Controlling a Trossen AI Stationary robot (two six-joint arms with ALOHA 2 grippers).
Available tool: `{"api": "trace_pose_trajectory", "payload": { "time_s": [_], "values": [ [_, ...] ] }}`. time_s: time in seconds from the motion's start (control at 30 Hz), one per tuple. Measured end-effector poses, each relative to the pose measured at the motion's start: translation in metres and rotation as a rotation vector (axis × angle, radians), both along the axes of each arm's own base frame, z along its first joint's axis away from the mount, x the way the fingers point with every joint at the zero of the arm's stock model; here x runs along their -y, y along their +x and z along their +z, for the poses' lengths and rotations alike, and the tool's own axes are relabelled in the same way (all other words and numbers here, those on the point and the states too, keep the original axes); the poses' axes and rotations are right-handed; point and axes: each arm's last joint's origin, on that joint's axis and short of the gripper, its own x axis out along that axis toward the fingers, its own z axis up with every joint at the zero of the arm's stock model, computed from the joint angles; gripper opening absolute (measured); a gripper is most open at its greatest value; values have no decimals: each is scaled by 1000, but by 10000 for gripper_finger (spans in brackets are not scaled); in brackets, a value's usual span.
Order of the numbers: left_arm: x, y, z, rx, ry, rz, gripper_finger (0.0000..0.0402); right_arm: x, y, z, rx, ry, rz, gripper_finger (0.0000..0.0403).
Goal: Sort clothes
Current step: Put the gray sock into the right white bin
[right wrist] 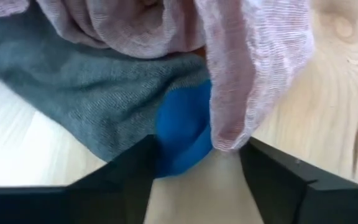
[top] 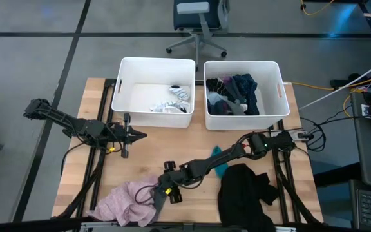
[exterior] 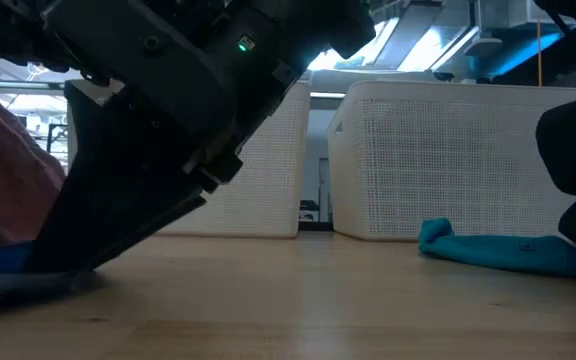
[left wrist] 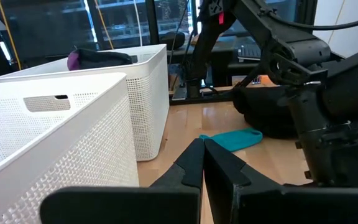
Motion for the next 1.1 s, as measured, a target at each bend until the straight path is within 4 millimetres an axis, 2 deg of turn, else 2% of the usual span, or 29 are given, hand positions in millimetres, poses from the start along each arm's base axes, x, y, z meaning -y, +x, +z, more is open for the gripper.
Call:
{"api": "trace_pose_trajectory", "payload": {
  "time_s": [0.33, 0.4, 0.67, 0.77, 0.97, 1.1],
  "values": [
    [0, 0, 0, 0, 0, 0, 1, 1, 0, 0, 5, -20, -16, 39],
    [0, 0, 0, 0, 0, 0, 1, 1, 0, 0, 5, -20, -16, 13],
    [0, 0, 0, 0, -1, 0, 1, 1, -6, 6, -20, -80, -51, 18],
    [0, 0, 0, 0, 0, 0, 1, 2, -12, 17, -40, -118, -66, 6],
    [0, 0, 0, 0, 0, 0, 1, 8, -24, 34, -95, -202, -131, 14],
    [0, 0, 0, 1, -19, 1, 1, 10, -34, 47, -125, -265, -158, 6]
  ]
}}
